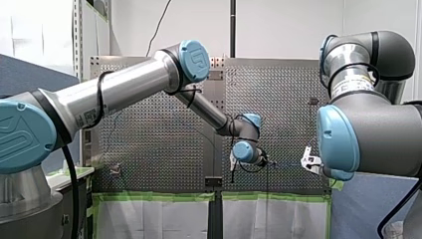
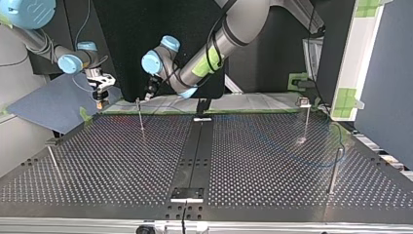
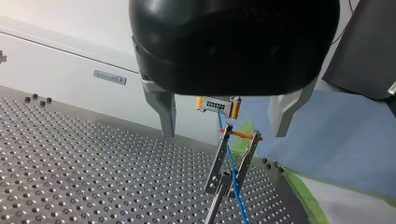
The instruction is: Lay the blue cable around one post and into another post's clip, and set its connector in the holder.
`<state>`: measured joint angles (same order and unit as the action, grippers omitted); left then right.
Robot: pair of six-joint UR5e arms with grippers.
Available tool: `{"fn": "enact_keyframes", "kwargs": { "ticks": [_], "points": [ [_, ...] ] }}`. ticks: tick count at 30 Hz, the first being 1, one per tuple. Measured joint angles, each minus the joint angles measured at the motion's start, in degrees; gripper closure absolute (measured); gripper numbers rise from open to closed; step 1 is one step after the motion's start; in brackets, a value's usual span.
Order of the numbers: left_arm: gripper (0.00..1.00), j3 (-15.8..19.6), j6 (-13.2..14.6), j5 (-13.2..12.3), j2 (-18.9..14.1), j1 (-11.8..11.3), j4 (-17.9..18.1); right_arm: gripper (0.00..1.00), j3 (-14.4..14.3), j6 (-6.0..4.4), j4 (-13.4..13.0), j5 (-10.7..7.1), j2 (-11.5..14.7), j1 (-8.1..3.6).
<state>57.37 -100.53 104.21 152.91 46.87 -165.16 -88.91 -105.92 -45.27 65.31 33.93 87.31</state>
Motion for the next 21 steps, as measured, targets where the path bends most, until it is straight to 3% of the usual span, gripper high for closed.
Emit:
{"fn": "enact_keyframes", "kwargs": {
  "ticks": [10,16,21],
  "points": [
    [0.02,0.48,1.22,0.3,-0.41,0.35,-0.52,1.0,0.0,-0.01,0.06,-0.07,-0.03,0.01],
    [0.02,2.88,2.02,0.53,-1.74,0.7,-0.56,1.0,0.0,-0.01,0.24,-0.15,-0.03,0.01],
    [0.02,5.5,2.23,1.59,-4.09,0.92,1.58,1.0,0.0,0.06,0.26,-0.15,-0.03,0.16]
  ]
}}
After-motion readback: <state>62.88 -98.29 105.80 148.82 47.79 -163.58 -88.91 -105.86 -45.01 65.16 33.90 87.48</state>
